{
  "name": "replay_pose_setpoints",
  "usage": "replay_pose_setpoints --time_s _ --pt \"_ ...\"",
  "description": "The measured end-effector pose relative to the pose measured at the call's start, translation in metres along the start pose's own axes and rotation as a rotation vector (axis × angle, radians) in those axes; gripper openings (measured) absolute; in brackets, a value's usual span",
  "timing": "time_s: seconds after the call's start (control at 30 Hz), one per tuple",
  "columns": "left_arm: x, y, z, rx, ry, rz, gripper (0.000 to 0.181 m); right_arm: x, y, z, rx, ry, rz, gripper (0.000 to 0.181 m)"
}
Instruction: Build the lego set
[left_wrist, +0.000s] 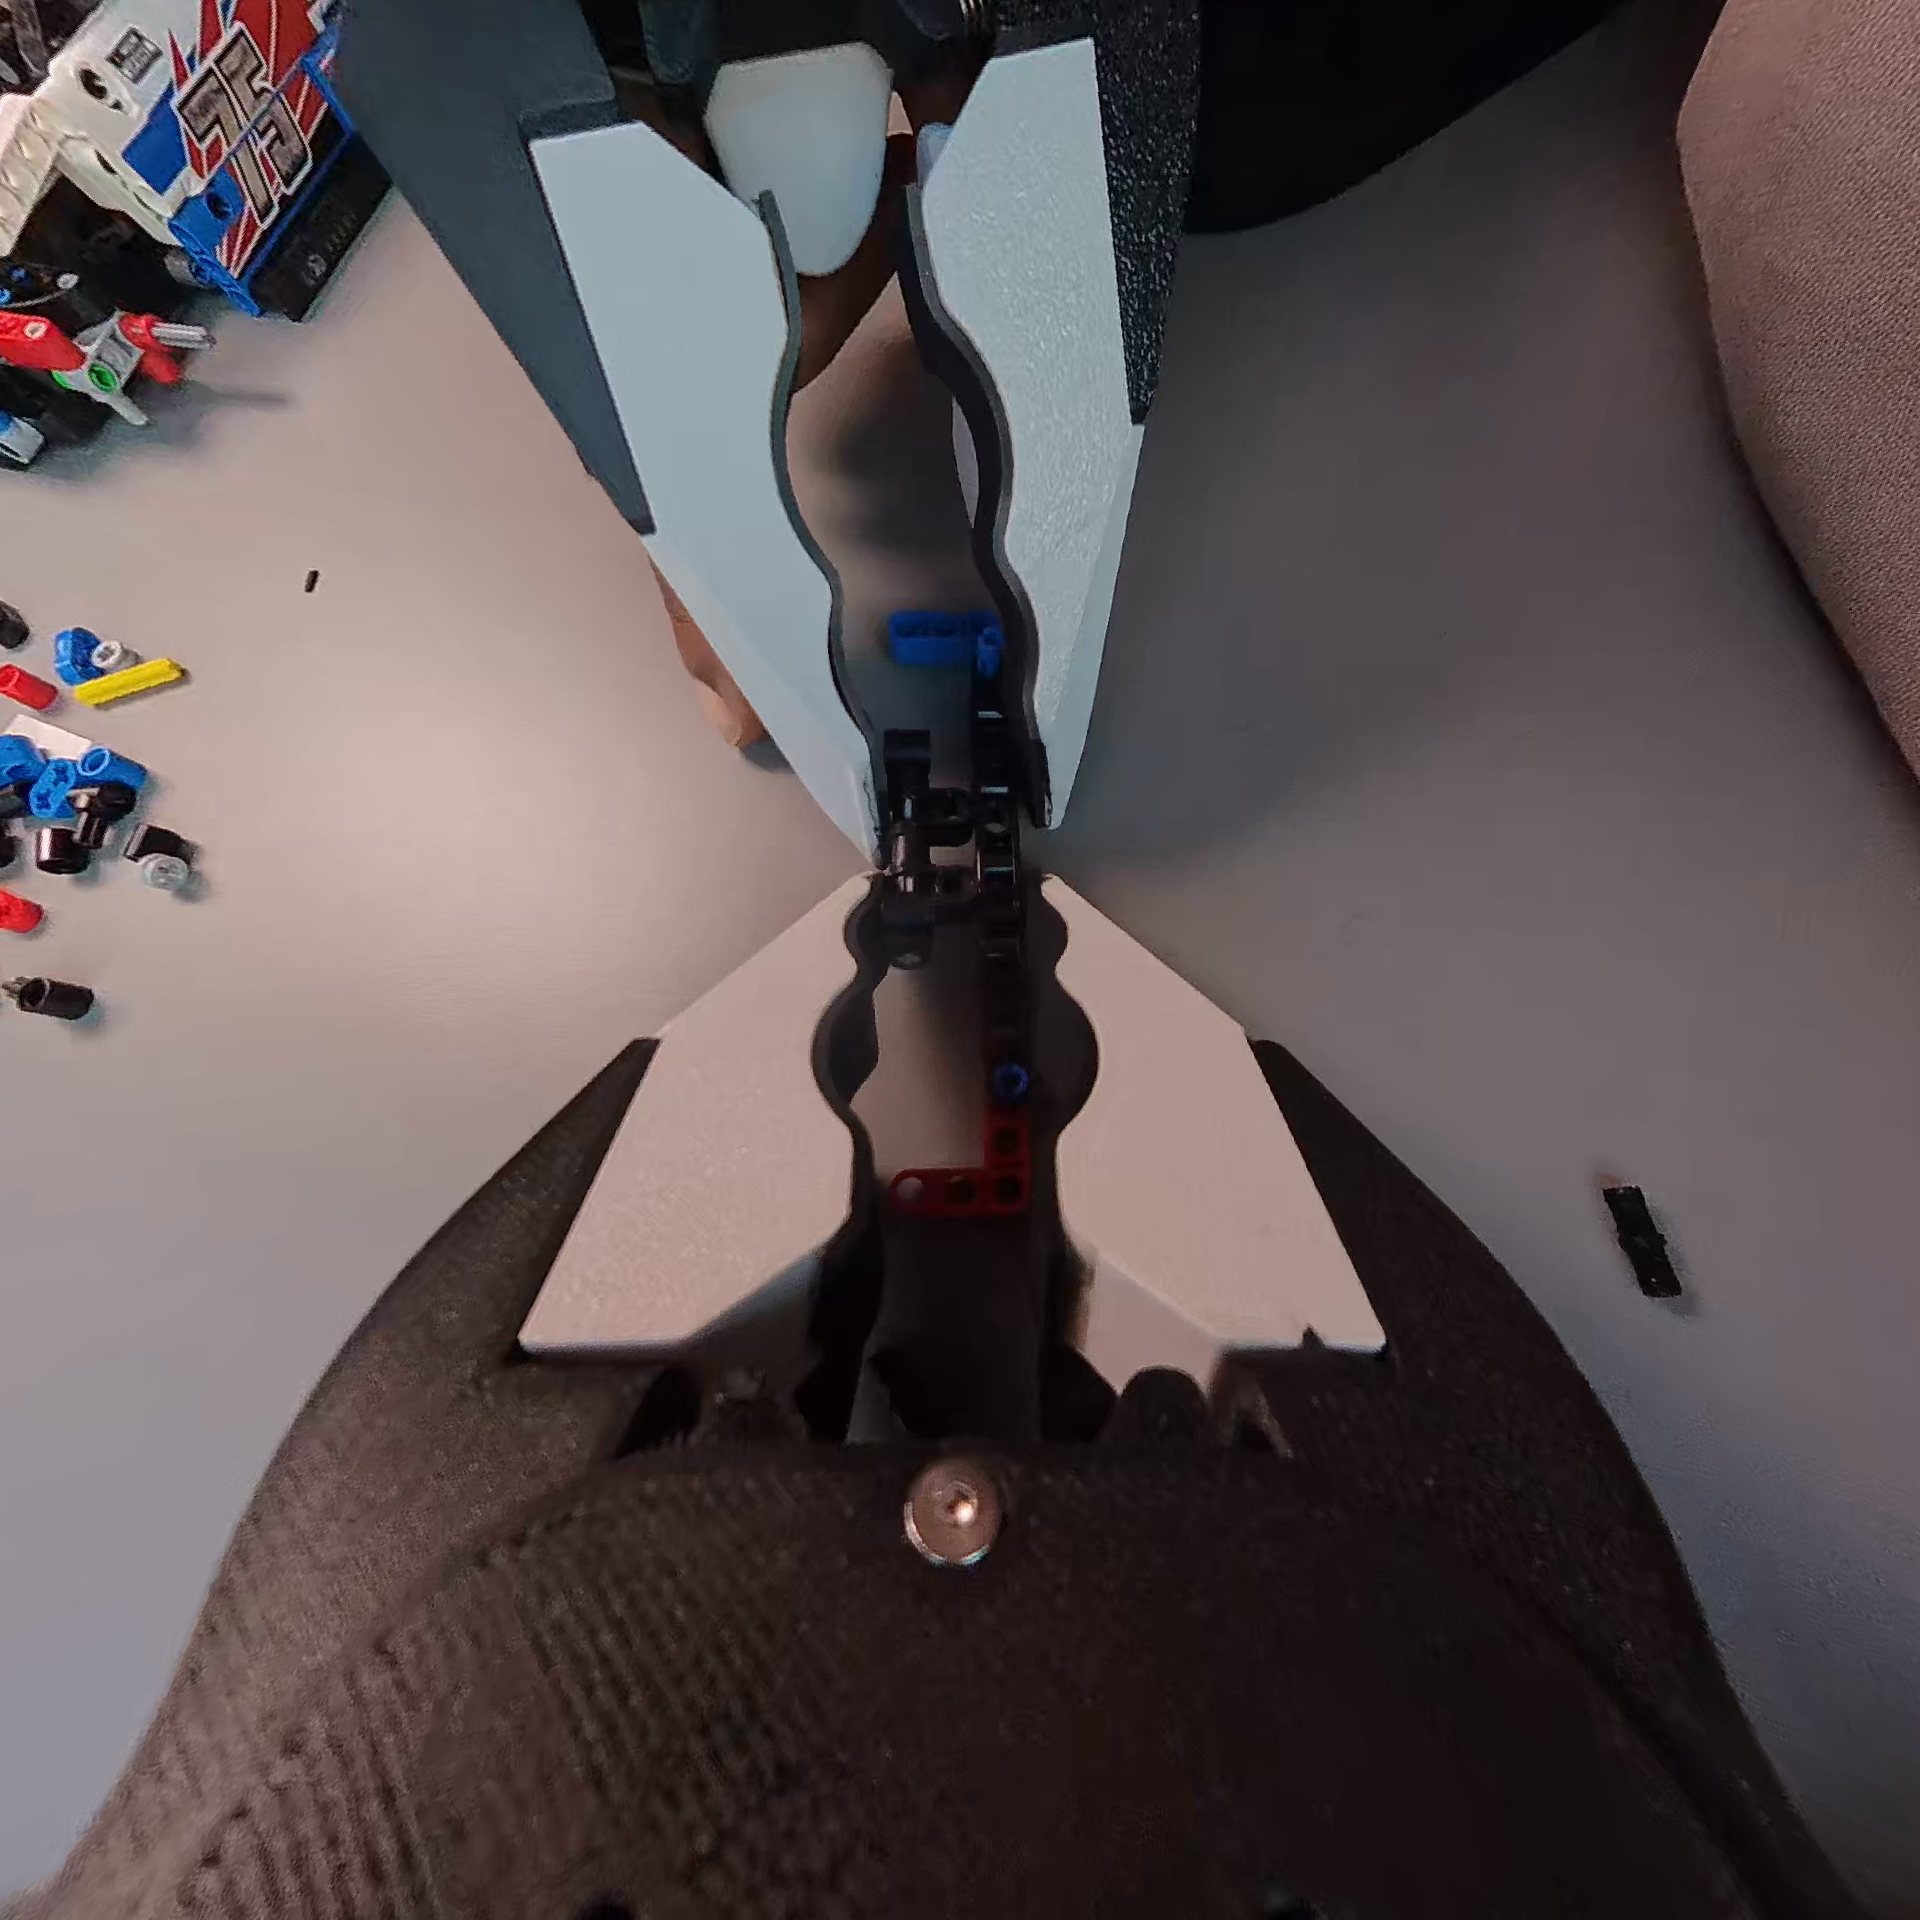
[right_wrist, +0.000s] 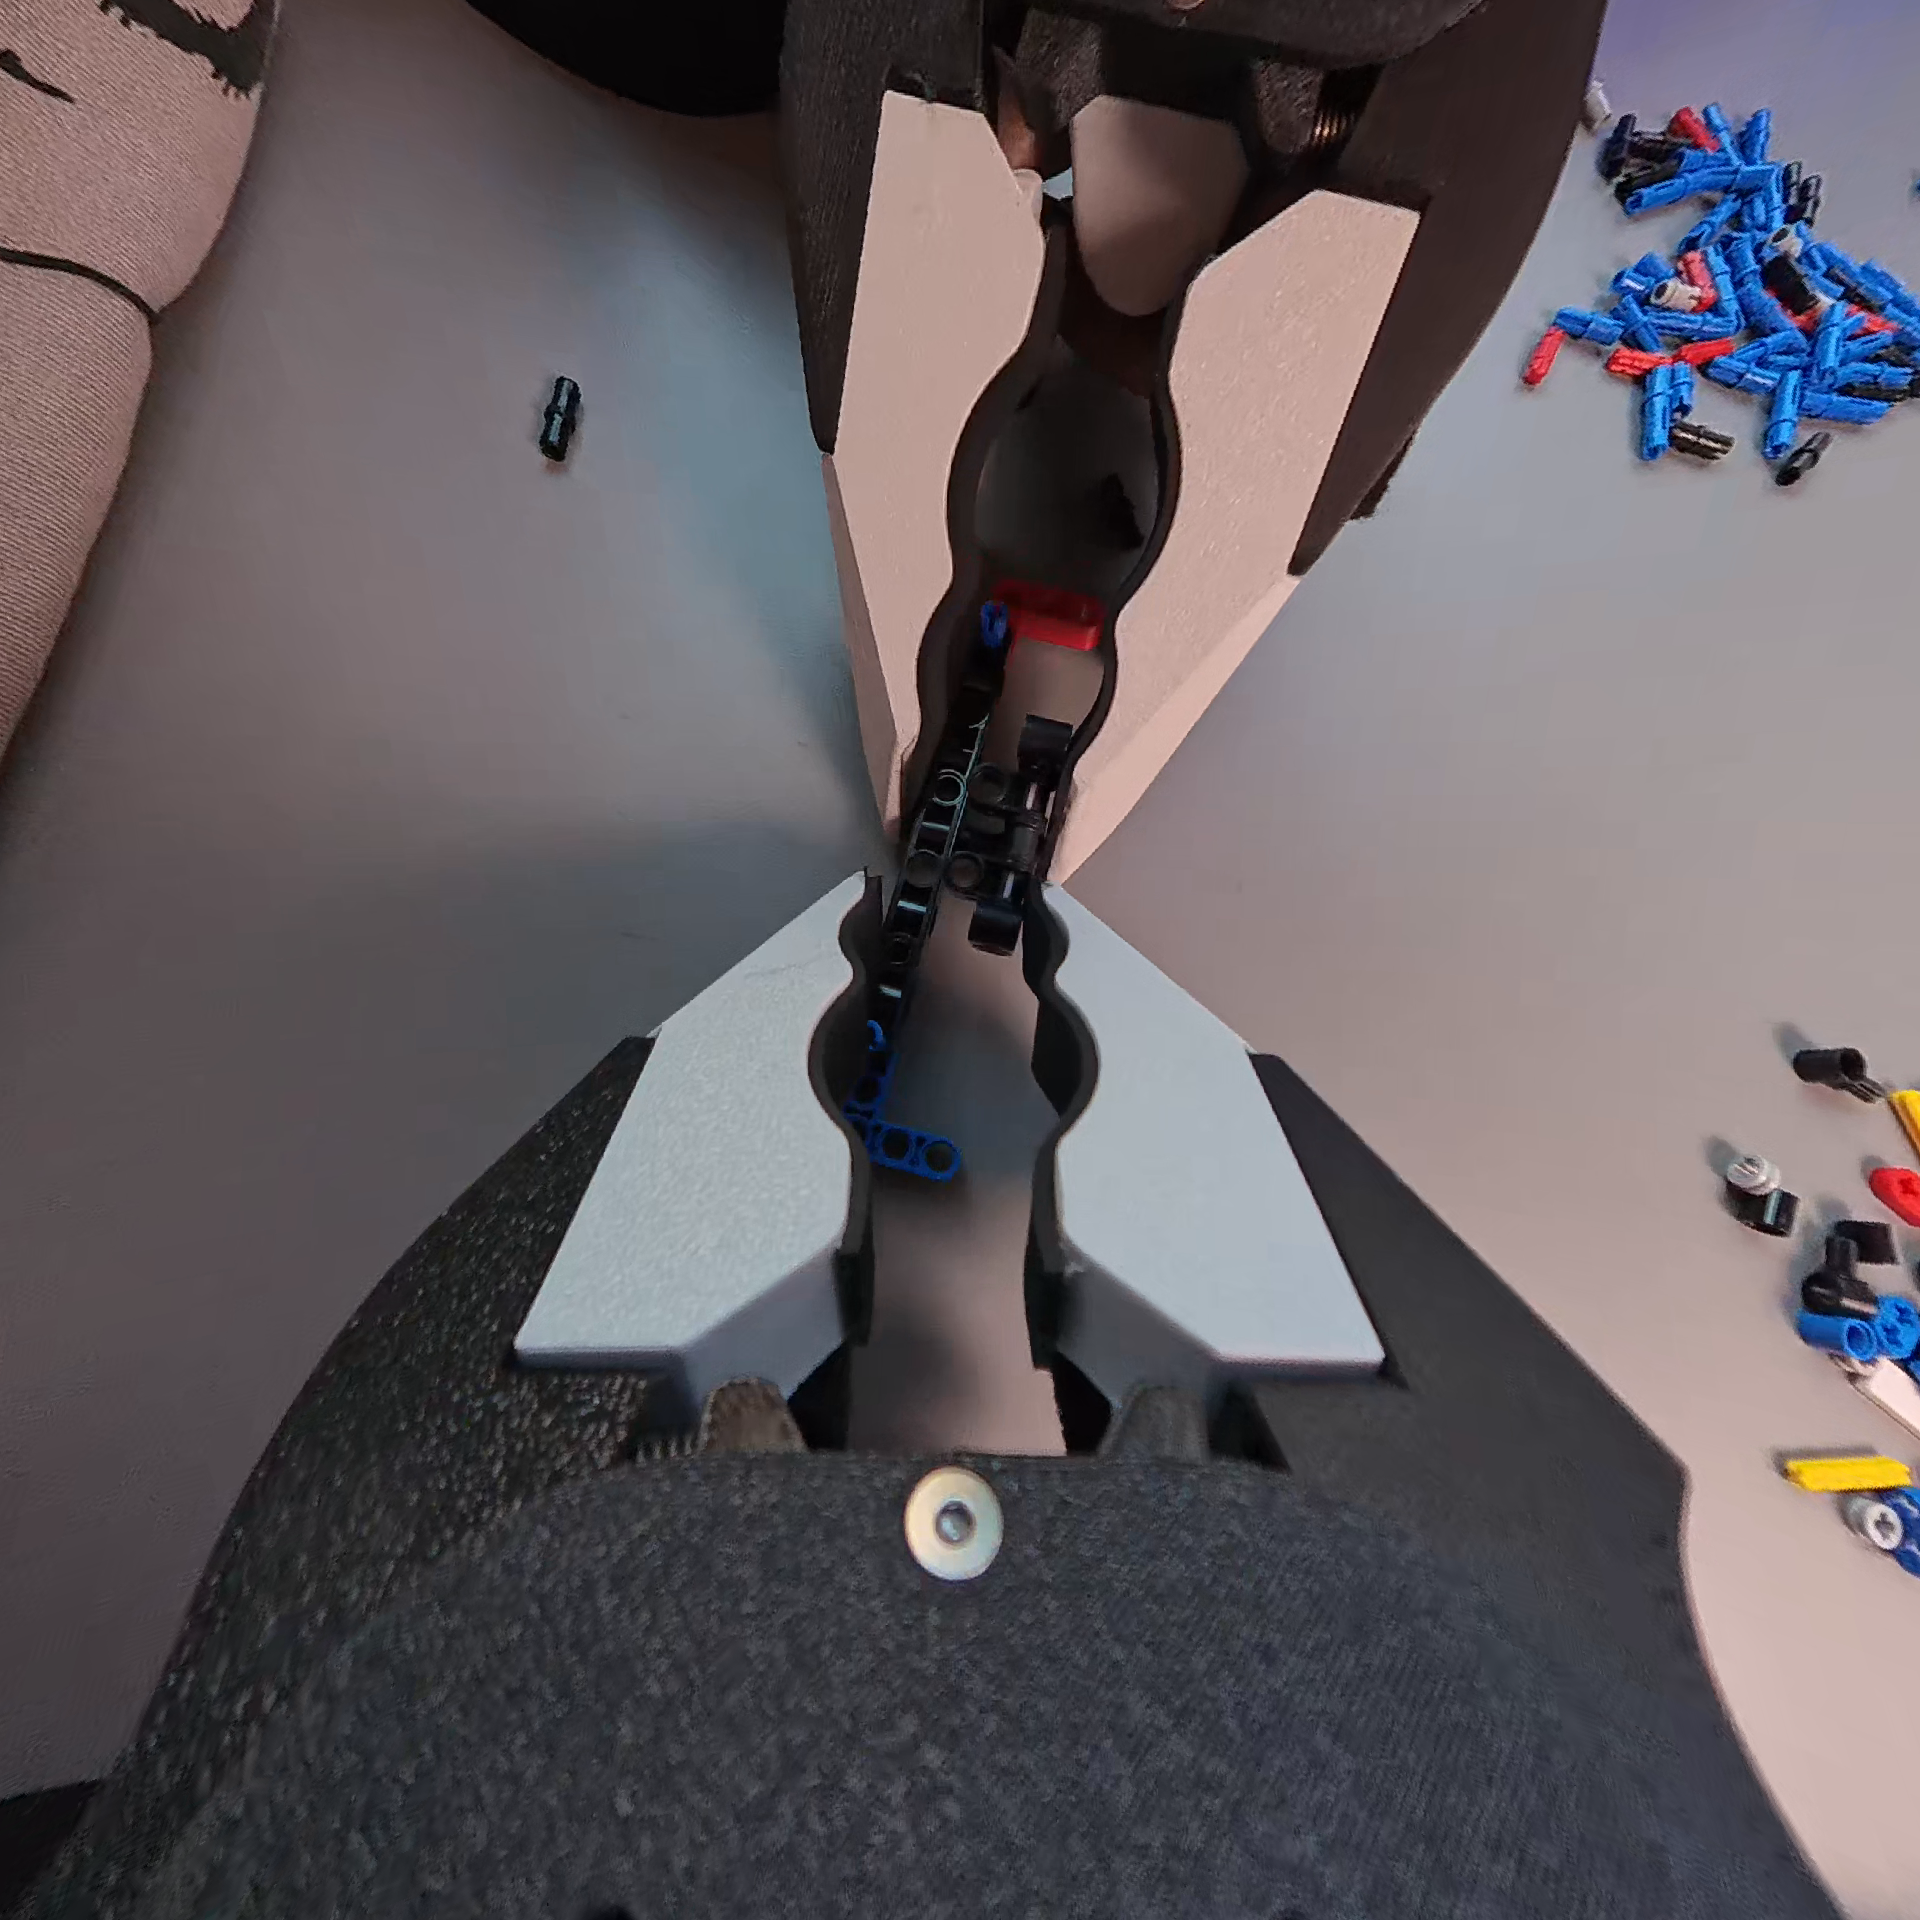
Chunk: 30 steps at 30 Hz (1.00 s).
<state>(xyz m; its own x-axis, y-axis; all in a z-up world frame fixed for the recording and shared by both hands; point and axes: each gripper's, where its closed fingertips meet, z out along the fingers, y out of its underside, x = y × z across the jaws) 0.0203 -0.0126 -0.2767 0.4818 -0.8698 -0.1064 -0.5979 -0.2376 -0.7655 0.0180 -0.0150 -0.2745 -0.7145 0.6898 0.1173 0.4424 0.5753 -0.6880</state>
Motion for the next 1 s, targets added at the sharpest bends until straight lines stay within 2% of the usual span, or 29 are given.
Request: replay_pose_setpoints --time_s 0.47,1.0 --pt "0.015 -0.001 0.002 0.000 0.088 -0.011 0.028 -0.012 -0.002 0.001 0.063 -0.061 0.022 0.023" --pt "0.020 -0.004 0.004 0.005 0.064 0.029 0.025 -0.020 -0.003 -0.002 0.119 -0.081 -0.009 0.025"
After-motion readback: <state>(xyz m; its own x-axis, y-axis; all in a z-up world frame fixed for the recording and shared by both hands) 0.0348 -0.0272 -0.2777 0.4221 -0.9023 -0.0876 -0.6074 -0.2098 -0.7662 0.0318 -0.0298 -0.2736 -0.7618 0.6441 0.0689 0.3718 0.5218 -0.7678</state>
